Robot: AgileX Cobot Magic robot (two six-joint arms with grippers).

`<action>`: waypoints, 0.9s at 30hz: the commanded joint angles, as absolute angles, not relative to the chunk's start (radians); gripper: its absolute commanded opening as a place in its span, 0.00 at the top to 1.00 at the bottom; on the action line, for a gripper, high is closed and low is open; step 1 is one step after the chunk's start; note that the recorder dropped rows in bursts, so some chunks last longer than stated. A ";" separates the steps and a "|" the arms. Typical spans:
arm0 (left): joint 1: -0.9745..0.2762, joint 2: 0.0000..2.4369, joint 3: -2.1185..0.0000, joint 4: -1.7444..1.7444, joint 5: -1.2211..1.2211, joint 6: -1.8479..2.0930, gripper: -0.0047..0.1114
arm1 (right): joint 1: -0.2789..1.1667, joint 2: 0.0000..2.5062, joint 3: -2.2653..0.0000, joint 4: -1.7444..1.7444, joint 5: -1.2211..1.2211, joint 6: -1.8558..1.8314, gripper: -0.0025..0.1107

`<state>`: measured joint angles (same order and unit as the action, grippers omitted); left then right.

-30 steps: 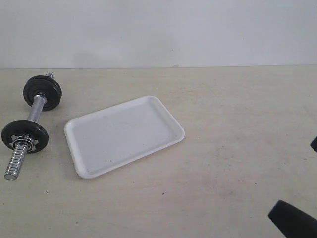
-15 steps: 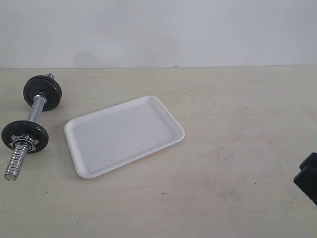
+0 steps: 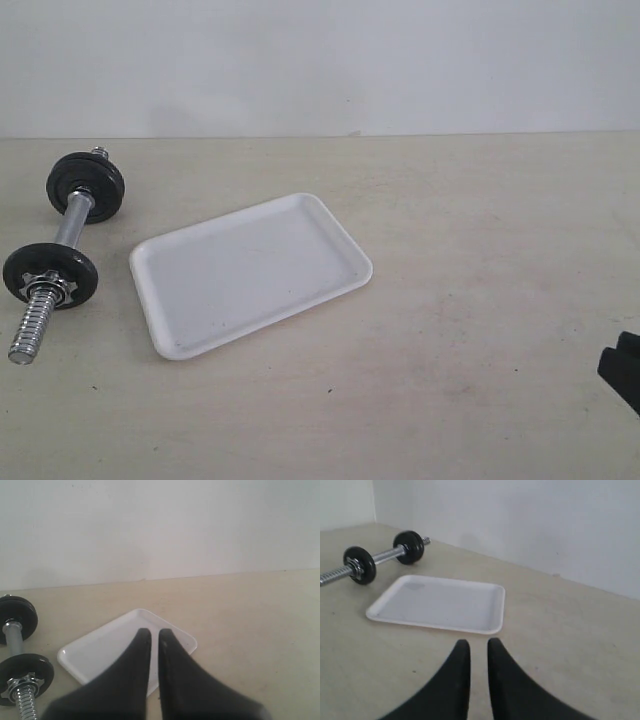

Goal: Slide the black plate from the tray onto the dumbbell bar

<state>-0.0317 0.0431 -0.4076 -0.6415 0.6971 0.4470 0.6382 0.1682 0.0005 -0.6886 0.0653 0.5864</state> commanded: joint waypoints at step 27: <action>-0.031 0.037 -0.402 -0.647 0.697 0.441 0.92 | 0.420 0.000 0.000 -0.578 0.164 0.645 0.98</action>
